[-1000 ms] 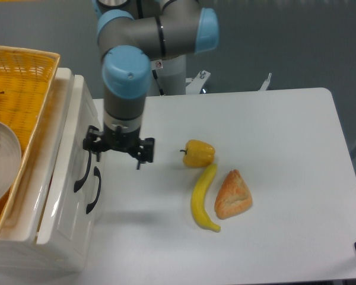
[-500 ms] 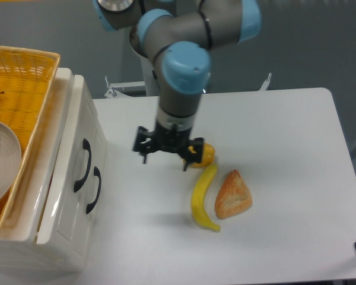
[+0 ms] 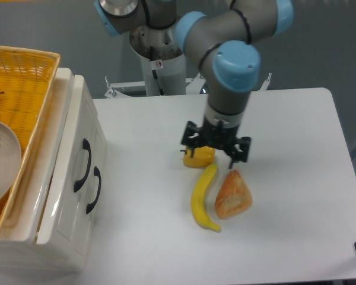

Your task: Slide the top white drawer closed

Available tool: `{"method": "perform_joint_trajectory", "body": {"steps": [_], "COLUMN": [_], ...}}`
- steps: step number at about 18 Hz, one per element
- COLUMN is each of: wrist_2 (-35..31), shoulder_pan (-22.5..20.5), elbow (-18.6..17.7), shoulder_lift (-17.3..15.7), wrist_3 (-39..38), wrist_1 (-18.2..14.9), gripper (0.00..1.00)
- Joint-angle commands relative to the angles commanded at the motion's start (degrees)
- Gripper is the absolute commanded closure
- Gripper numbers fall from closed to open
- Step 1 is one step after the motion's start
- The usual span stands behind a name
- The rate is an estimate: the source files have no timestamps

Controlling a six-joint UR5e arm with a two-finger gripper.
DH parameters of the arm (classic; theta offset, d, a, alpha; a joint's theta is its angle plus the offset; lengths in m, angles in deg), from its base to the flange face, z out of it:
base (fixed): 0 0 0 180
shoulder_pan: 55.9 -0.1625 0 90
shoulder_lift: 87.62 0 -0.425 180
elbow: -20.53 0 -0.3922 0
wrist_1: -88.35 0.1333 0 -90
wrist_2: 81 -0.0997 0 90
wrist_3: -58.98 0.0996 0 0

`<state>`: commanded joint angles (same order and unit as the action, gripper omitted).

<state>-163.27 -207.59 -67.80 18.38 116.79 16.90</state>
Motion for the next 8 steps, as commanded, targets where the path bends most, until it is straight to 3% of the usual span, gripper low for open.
{"method": "perform_joint_trajectory", "body": {"steps": [5, 8], "wrist_2": [-0.26, -1.75], "shoulder_pan": [-3.70, -5.02], "elbow": [0.00, -0.17], "shoulder_lift": [0.09, 0.35], "wrist_3": [14.84, 17.77], "wrist_1": [0.18, 0.18], "gripper": [0.00, 0.00]}}
